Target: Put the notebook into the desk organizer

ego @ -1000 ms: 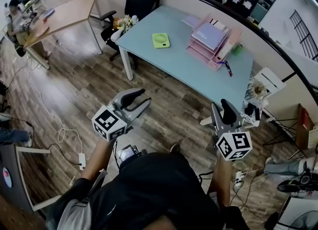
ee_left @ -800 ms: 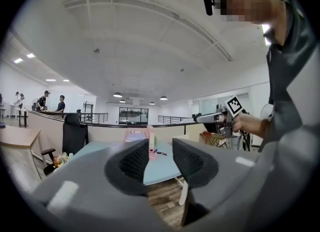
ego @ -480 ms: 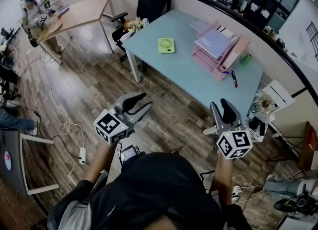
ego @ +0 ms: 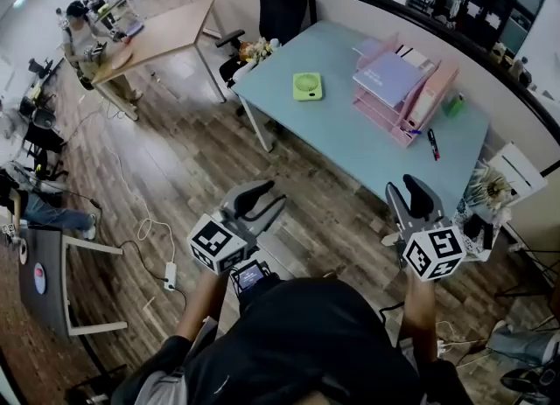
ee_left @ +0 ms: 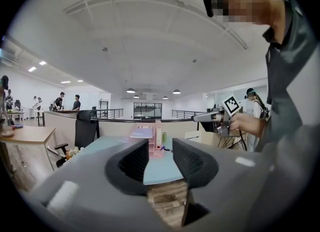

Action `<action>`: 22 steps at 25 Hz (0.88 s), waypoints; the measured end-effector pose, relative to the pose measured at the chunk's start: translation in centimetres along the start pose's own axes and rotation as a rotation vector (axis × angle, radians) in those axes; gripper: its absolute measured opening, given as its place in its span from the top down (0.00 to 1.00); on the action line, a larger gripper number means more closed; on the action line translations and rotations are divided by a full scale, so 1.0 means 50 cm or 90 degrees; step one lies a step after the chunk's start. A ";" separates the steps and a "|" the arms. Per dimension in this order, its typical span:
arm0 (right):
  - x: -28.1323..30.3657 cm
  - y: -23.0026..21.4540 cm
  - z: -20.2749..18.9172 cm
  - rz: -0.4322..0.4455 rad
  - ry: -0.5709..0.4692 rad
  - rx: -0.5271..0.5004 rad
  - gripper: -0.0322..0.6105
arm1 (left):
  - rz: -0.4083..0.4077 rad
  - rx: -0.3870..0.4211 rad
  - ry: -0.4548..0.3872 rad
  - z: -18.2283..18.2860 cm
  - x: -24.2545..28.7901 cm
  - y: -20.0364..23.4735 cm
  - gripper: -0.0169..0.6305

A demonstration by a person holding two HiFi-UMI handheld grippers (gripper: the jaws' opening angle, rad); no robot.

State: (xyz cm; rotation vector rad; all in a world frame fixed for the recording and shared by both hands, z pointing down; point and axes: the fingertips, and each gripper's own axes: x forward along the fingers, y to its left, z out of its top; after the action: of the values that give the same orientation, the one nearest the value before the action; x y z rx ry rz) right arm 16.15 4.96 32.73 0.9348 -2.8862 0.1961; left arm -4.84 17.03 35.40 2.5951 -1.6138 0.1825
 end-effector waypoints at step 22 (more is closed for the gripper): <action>-0.033 -0.104 0.013 -0.088 -0.026 0.016 0.69 | -0.123 0.029 0.008 0.031 0.193 -0.007 0.72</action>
State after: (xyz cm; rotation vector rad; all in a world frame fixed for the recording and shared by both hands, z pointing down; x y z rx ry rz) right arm 20.51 1.64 32.34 1.1500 -2.8474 0.2038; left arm -0.22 8.44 35.25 2.7564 -1.3601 0.2240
